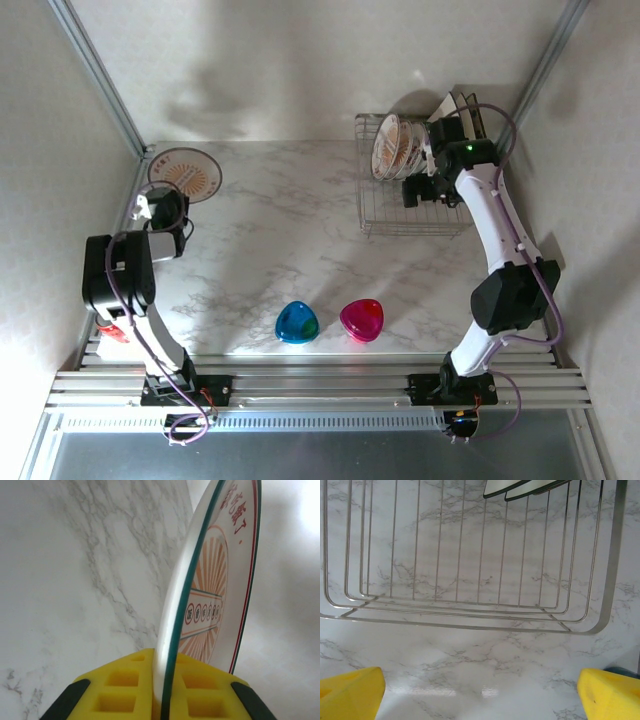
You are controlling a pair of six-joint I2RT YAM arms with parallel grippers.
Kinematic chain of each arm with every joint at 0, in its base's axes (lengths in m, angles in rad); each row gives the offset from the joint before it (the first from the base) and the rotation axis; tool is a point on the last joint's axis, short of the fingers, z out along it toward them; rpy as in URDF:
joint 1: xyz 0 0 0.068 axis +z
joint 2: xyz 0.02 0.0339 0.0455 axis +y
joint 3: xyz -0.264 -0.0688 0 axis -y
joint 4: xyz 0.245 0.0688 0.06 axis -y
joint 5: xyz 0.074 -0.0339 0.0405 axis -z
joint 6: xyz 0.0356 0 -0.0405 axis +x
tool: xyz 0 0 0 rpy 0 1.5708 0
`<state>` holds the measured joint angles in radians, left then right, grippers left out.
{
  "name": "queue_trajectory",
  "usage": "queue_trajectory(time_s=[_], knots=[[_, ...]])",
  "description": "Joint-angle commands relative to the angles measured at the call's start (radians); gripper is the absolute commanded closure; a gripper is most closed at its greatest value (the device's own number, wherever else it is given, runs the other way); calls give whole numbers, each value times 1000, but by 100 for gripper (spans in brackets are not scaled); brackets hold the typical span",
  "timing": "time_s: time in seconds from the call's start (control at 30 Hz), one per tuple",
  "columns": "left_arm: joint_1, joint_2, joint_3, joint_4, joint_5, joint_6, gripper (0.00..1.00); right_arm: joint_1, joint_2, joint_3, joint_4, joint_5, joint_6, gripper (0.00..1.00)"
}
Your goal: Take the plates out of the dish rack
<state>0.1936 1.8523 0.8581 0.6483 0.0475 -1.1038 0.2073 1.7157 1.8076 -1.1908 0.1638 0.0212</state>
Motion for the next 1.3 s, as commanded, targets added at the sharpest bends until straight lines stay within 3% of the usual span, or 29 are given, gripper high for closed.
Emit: queue_trajectory(time_s=[0.0,0.37,0.9,1.27], knots=[[6,47,19,120,-39,-58,100,-2,36,2,-33,3,1,1],[18,170,18,220,-20,-152,100,24,17,22,-126,63,37,1],[26,249,117,164,-16,-174,100,44,9,14,-129,72,52,1],[26,257,163,94,-10,-136,87,47,-1,-3,-111,63,52,1]])
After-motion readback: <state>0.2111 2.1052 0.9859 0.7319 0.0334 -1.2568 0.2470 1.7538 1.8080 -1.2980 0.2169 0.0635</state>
